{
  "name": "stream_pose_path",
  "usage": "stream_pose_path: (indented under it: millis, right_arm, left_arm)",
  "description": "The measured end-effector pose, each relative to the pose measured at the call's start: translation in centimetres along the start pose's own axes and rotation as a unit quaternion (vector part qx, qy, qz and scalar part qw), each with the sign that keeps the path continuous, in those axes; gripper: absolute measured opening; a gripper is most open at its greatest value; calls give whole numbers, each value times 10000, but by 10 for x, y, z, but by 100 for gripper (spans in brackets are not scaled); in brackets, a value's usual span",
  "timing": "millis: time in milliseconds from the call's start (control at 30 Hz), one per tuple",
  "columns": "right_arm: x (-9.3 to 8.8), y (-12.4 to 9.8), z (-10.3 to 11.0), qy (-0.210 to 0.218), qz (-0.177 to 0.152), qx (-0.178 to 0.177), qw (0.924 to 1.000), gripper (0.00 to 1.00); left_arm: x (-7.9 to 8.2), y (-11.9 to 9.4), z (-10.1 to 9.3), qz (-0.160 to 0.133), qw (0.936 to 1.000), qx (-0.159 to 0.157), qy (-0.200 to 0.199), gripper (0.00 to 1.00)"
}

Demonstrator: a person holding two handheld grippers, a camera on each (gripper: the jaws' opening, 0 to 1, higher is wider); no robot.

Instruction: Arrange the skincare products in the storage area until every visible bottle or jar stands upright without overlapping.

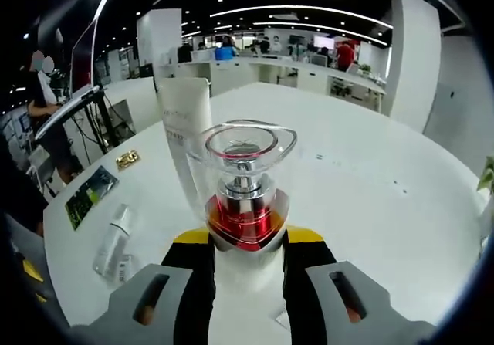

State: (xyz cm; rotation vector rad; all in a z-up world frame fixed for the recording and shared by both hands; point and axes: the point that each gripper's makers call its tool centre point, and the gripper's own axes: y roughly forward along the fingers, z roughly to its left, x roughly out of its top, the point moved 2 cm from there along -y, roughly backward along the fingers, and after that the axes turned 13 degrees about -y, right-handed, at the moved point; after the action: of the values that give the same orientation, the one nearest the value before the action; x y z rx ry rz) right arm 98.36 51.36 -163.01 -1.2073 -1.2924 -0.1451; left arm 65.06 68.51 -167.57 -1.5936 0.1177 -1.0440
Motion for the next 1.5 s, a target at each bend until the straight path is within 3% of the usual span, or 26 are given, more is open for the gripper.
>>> stream_pose_path:
  millis: [300, 467, 767, 1033, 1167, 1500]
  right_arm:
    - [2, 4, 0, 6, -103, -31, 9999, 30]
    - [-1, 3, 1, 147, -322, -164, 9992, 30]
    - [1, 5, -1, 14, -423, -150, 9990, 31]
    - [3, 11, -5, 94, -441, -153, 9989, 31]
    - [6, 14, -4, 117, -469, -106, 9988, 32]
    - [6, 15, -1, -73, -397, 86, 9991, 32]
  left_arm:
    - [0, 0, 1, 5, 10000, 25, -25, 23]
    - [0, 0, 2, 12, 10000, 46, -33, 23]
    - [-1, 0, 2, 31, 10000, 58, -23, 23]
    - [-1, 0, 1, 11, 10000, 60, 0, 23]
    - [7, -5, 4, -234, 9996, 123, 5, 22]
    - [5, -3, 3, -159, 9998, 87, -18, 22]
